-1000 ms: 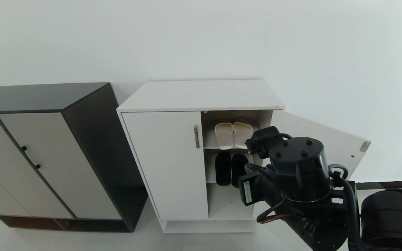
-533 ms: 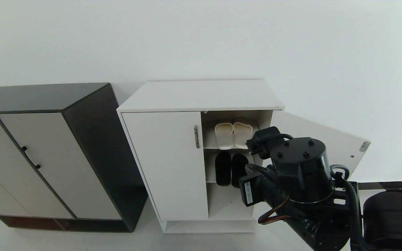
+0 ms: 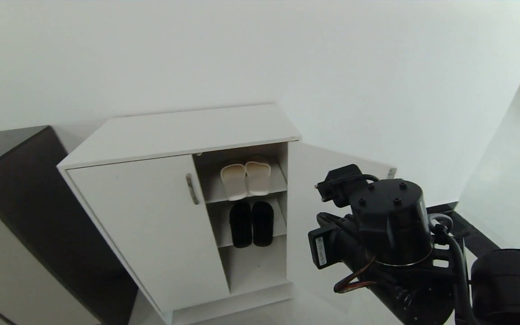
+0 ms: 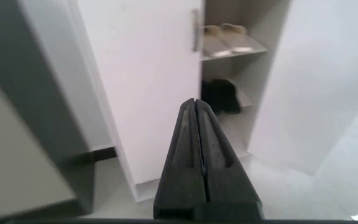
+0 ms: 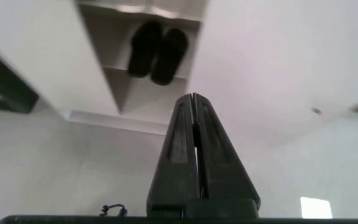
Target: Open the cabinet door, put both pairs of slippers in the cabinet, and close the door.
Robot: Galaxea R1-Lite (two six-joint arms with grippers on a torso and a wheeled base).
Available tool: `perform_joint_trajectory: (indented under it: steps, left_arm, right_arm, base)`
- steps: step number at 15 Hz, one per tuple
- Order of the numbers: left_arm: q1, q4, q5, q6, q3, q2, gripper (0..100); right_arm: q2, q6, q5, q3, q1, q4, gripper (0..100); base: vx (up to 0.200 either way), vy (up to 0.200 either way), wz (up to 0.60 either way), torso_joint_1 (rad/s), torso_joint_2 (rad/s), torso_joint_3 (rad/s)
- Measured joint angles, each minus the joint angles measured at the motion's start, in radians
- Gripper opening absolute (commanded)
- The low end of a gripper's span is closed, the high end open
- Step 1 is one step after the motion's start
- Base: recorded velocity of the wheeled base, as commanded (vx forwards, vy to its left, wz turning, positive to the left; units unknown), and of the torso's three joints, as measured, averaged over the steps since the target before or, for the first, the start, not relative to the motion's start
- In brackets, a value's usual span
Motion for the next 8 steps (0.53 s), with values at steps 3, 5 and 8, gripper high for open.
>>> perform_joint_trajectory:
  steps: [3, 5, 8]
  left_arm:
    - [0.000, 0.000, 0.000, 0.000, 0.000, 0.000, 0]
    - [0.000, 0.000, 0.000, 0.000, 0.000, 0.000, 0]
    - [0.000, 0.001, 0.000, 0.000, 0.000, 0.000, 0]
  right_arm:
    - [0.000, -0.004, -0.001, -0.003, -0.012, -0.003, 0]
    - [0.000, -0.006, 0.000, -0.006, -0.015, -0.003, 0]
    - [0.000, -0.006, -0.001, -0.010, -0.022, -0.001, 0]
  base:
    - [0.000, 0.000, 0.00, 0.000, 0.00, 0.000]
    - [0.000, 0.000, 0.00, 0.000, 0.00, 0.000]
    - [0.000, 0.000, 0.00, 0.024, -0.06, -0.033]
